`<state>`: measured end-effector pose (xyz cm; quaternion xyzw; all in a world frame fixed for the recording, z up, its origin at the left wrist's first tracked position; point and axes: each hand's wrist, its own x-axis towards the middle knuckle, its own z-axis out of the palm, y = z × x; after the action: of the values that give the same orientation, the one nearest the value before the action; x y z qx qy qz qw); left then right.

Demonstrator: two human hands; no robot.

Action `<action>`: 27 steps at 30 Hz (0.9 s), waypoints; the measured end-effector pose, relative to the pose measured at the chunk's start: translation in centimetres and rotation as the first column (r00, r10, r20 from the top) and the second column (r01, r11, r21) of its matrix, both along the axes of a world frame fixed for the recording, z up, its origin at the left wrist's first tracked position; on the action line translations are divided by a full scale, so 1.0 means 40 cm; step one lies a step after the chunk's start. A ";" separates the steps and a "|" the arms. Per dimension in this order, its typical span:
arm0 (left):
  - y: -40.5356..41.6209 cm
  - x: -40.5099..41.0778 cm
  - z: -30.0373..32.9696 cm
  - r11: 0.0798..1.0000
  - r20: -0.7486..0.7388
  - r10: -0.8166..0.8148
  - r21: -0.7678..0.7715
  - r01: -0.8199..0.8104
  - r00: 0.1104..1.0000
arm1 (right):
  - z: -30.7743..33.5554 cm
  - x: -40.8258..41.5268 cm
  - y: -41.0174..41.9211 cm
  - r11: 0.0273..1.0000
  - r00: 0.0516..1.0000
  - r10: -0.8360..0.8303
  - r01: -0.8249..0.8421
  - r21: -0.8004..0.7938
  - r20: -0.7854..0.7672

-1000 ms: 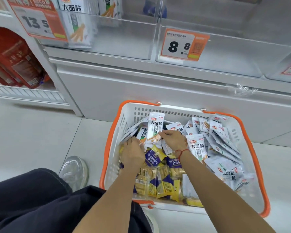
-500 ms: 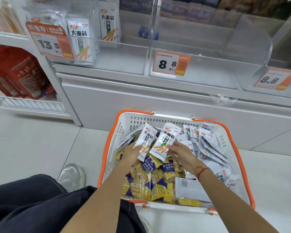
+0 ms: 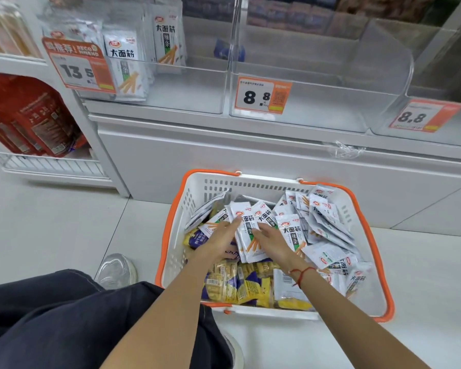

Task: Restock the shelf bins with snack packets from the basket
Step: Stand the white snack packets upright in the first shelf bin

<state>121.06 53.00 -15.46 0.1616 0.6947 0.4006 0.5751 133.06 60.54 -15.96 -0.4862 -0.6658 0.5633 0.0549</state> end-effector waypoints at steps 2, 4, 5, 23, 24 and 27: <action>0.001 -0.003 -0.011 1.000 -0.099 0.002 0.020 0.000 0.995 | 0.000 0.004 -0.003 1.000 1.000 0.013 -0.013 -0.011 0.001; -0.002 -0.006 -0.022 0.999 -0.154 0.023 0.029 -0.018 0.988 | 0.006 0.014 -0.003 0.998 1.000 0.013 -0.013 -0.061 -0.003; -0.001 -0.007 -0.032 1.000 -0.186 0.015 0.014 -0.013 0.982 | 0.007 0.017 -0.002 0.996 1.000 0.013 -0.014 -0.088 -0.009; 0.047 -0.006 -0.052 0.911 0.233 0.377 0.080 -0.404 0.897 | 0.031 0.102 0.098 0.884 0.812 -0.185 -0.108 0.454 0.554; 0.047 -0.005 -0.049 0.918 0.235 0.359 0.086 -0.388 0.903 | 0.025 0.105 0.091 0.884 0.727 -0.128 -0.225 0.410 0.675; 0.058 -0.001 -0.066 0.929 0.253 0.335 0.071 -0.363 0.907 | 0.006 0.091 0.060 0.851 0.544 -0.053 -0.415 0.323 0.838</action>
<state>121.02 55.31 -18.09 0.0189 0.6142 0.5534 0.5622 136.69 62.93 -15.73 -0.5862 -0.7798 0.0866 -0.2021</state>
